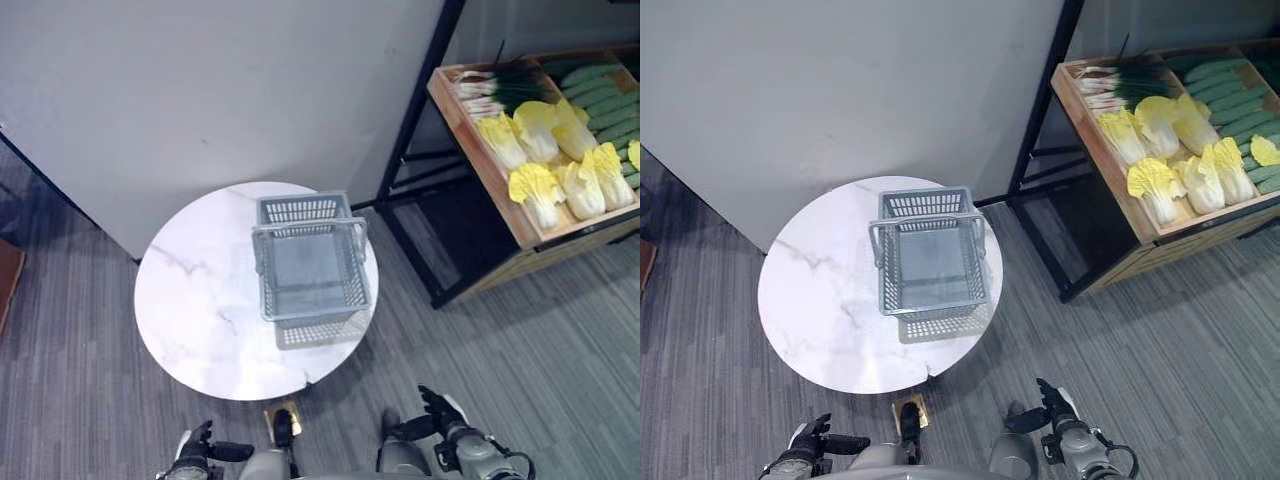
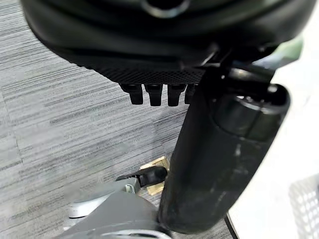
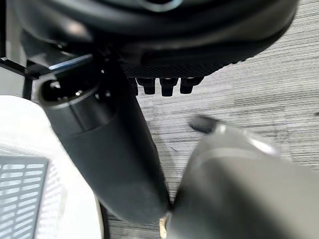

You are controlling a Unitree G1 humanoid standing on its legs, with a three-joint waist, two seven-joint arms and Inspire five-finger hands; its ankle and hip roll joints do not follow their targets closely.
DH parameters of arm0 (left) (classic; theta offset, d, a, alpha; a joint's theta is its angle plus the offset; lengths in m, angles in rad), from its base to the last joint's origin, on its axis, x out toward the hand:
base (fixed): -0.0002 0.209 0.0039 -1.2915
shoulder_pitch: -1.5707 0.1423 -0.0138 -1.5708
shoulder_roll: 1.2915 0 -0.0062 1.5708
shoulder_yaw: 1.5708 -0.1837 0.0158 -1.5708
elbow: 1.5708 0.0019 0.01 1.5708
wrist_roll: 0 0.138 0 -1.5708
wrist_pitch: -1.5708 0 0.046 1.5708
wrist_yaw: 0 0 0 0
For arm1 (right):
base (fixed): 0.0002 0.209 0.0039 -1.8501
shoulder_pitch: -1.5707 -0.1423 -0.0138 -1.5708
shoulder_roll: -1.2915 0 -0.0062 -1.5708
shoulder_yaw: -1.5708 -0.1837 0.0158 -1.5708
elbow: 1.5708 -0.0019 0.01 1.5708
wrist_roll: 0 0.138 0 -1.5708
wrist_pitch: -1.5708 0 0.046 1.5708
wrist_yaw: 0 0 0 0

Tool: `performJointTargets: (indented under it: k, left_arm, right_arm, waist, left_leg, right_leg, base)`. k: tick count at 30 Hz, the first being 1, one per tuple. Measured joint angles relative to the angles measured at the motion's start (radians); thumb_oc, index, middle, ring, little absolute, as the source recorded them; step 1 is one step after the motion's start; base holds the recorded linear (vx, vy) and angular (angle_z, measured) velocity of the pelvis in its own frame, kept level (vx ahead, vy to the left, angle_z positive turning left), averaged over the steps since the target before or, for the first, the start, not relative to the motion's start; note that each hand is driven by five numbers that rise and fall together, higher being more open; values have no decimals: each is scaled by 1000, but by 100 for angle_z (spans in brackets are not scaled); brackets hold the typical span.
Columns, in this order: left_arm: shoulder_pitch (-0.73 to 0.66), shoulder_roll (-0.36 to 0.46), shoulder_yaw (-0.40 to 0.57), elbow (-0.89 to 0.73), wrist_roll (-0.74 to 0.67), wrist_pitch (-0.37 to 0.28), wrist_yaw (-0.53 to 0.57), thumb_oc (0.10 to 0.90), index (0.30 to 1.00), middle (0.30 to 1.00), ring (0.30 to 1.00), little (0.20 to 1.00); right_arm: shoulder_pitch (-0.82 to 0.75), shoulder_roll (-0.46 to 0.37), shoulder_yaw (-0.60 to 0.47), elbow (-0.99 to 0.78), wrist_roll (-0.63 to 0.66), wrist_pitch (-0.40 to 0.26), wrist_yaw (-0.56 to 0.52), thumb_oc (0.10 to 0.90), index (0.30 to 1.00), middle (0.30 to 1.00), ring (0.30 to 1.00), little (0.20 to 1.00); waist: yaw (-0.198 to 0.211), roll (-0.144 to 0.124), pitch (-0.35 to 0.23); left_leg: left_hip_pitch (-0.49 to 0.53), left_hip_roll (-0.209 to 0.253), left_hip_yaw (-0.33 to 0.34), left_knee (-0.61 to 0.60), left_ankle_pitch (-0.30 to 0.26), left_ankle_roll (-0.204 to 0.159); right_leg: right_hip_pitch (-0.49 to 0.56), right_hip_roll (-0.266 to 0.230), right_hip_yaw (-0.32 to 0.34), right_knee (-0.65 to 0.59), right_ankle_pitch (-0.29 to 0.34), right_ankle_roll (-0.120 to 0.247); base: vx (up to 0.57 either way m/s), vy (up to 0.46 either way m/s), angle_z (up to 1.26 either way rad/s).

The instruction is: Get the vegetables into the basket

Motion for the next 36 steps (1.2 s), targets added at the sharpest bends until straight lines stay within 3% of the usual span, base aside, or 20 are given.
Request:
performJointTargets:
  k: [2, 3, 4, 6, 7, 9, 11, 12, 15, 18, 20, 21, 23, 24, 26, 28, 29, 30, 36]
  left_arm:
    - [-1, 21, 1, 0, 0, -1, 1, 900, 1000, 1000, 1000, 1000]
    - [-2, 6, 1, -4, 0, -1, 3, 900, 1000, 1000, 1000, 1000]
    - [7, -9, 1, -10, 0, -3, 6, 900, 1000, 1000, 1000, 1000]
    - [4, -46, 8, -15, -2, -5, 18, 900, 1000, 1000, 1000, 1000]
    - [0, -52, -1, -22, -2, -5, 16, 900, 1000, 1000, 1000, 1000]
    - [4, -61, -5, -36, -2, -5, 10, 900, 1000, 1000, 1000, 1000]
    - [3, -72, -9, -42, -2, -3, 11, 900, 1000, 1000, 1000, 1000]
    - [4, -79, -9, -42, -2, -2, 11, 900, 1000, 1000, 1000, 1000]
    - [5, -103, -9, -42, 0, -1, -1, 900, 1000, 1000, 1000, 1000]
    - [10, -108, -10, -45, 0, 0, -7, 900, 1000, 1000, 1000, 1000]
    - [18, -118, -11, -46, 2, 1, -8, 900, 1000, 1000, 1000, 1000]
    - [17, -117, -9, -47, 18, 2, -11, 900, 1000, 1000, 1000, 1000]
    - [28, -106, -7, -64, 28, 0, -14, 900, 1000, 1000, 1000, 1000]
    - [71, -96, -8, -101, 27, -4, -25, 900, 1000, 1000, 1000, 1000]
    - [89, -88, 14, -94, 28, -7, -32, 900, 1000, 1000, 1000, 1000]
    - [97, -85, 39, -90, 29, -5, -34, 900, 1000, 1000, 1000, 1000]
    - [106, -85, 50, -95, 39, -6, -45, 900, 1000, 1000, 1000, 1000]
    - [110, -83, 49, -94, 39, -6, -46, 900, 1000, 1000, 1000, 1000]
    - [120, -76, 88, -81, 76, -4, -63, 900, 1000, 1000, 1000, 1000]
  right_arm:
    - [23, 17, 2, -24, 0, 0, 1, 900, 1000, 1000, 1000, 1000]
    - [21, 13, -2, -19, 0, 1, 1, 900, 1000, 1000, 1000, 1000]
    - [15, 4, 0, -16, -1, 3, 1, 900, 1000, 1000, 1000, 1000]
    - [4, -30, -4, -10, -1, 0, 0, 900, 1000, 1000, 1000, 1000]
    - [6, -48, -4, -7, -1, 5, 1, 900, 1000, 1000, 1000, 1000]
    - [4, -83, -7, -5, -1, 2, -3, 900, 1000, 1000, 1000, 1000]
    - [5, -128, -30, -1, 0, 2, -16, 900, 1000, 1000, 1000, 1000]
    - [5, -142, -35, 6, 0, 2, -16, 900, 1000, 1000, 1000, 1000]
    - [19, -177, -39, 34, -1, 7, -18, 900, 1000, 1000, 1000, 1000]
    - [35, -182, -39, 31, -2, 6, -16, 900, 1000, 1000, 1000, 1000]
    - [41, -200, -45, 27, -5, 6, -22, 900, 1000, 1000, 1000, 1000]
    - [42, -216, -54, 23, -19, 6, -23, 900, 1000, 1000, 1000, 1000]
    - [74, -263, -73, -69, -36, 18, -19, 900, 1000, 1000, 1000, 1000]
    - [138, -369, -88, -253, -80, -1, -14, 900, 1000, 1000, 1000, 1000]
    - [177, -467, -150, -425, -129, -7, -33, 900, 1000, 1000, 1000, 1000]
    - [198, -555, -180, -553, -178, -24, -47, 900, 1000, 1000, 1000, 1000]
    - [243, -644, -208, -705, -244, -22, -49, 900, 1000, 1000, 1000, 1000]
    - [257, -669, -225, -735, -270, -54, -55, 900, 1000, 1000, 1000, 1000]
    - [264, -823, -322, -1125, -404, -73, -37, 900, 1000, 1000, 1000, 1000]
  waist:
    - [-15, -35, -4]
    - [-16, -17, 0]
    - [-5, 9, -8]
    - [6, 46, -10]
    - [9, 50, -11]
    - [8, 62, -5]
    - [4, 86, -2]
    - [2, 97, -3]
    - [-5, 134, -9]
    - [-16, 145, -14]
    - [-21, 162, -14]
    - [-21, 162, -12]
    - [-26, 145, -7]
    - [-43, 146, -9]
    - [-65, 131, -10]
    - [-73, 122, -17]
    - [-76, 121, -22]
    - [-77, 116, -29]
    - [-83, 88, -63]
  left_leg:
    - [2, 6, -34, -1, 8, -39]
    - [2, 43, -43, -1, 13, -66]
    - [-6, 85, -38, 2, 12, -68]
    - [-42, 153, -39, 44, 48, -95]
    - [-46, 163, -19, 48, 66, -84]
    - [-48, 180, -9, 57, 100, -87]
    - [-48, 191, -7, 61, 147, -137]
    - [-48, 193, -7, 61, 148, -139]
    - [-28, 192, -6, 35, 148, -140]
    - [-16, 191, 0, 17, 134, -154]
    - [5, 193, 23, 5, 69, -152]
    - [9, 180, 29, 4, 37, -149]
    - [20, 153, 41, -1, 26, -144]
    - [26, 125, 50, -1, 19, -133]
    - [39, 105, 58, -1, 15, -125]
    - [50, 100, 74, -1, 12, -121]
    - [53, 98, 79, -1, 10, -119]
    - [54, 100, 79, -1, 10, -116]
    - [60, 106, 78, -1, 10, -116]
  right_leg:
    - [25, 13, 8, 2, 28, -6]
    - [25, 43, -4, 8, 54, -10]
    - [23, 87, -15, 1, 46, -25]
    - [23, 153, -64, 2, 48, -72]
    - [26, 165, -72, -2, 44, -89]
    - [32, 184, -82, -3, 36, -106]
    - [40, 195, -82, -3, 32, -117]
    - [40, 197, -81, -3, 32, -117]
    - [45, 196, -79, -3, 32, -117]
    - [47, 195, -78, -3, 32, -116]
    - [49, 196, -70, -2, 39, -106]
    - [48, 187, -61, -1, 46, -95]
    - [51, 158, -44, 3, 50, -85]
    - [52, 129, -37, 2, 52, -71]
    - [61, 110, -21, -2, 51, -60]
    - [63, 105, -11, -2, 52, -55]
    - [63, 103, -6, -2, 52, -54]
    - [63, 103, -4, -2, 54, -52]
    - [70, 109, -11, -2, 52, -49]
  base:
    - [-1, -237, 60]
    - [13, -311, 38]
    - [9, -207, -2]
    - [27, -250, 17]
    - [28, -221, 36]
    - [17, -154, 12]
    - [28, -168, 0]
    - [23, -129, -2]
    - [10, -28, -1]
    - [2, 5, -2]
    - [12, 26, -14]
    - [19, 75, -14]
    - [17, 87, -12]
    - [13, 81, -8]
    - [18, 93, -9]
    - [19, 68, -17]
    - [15, 44, -13]
    - [8, 46, -7]
    - [2, 35, 1]
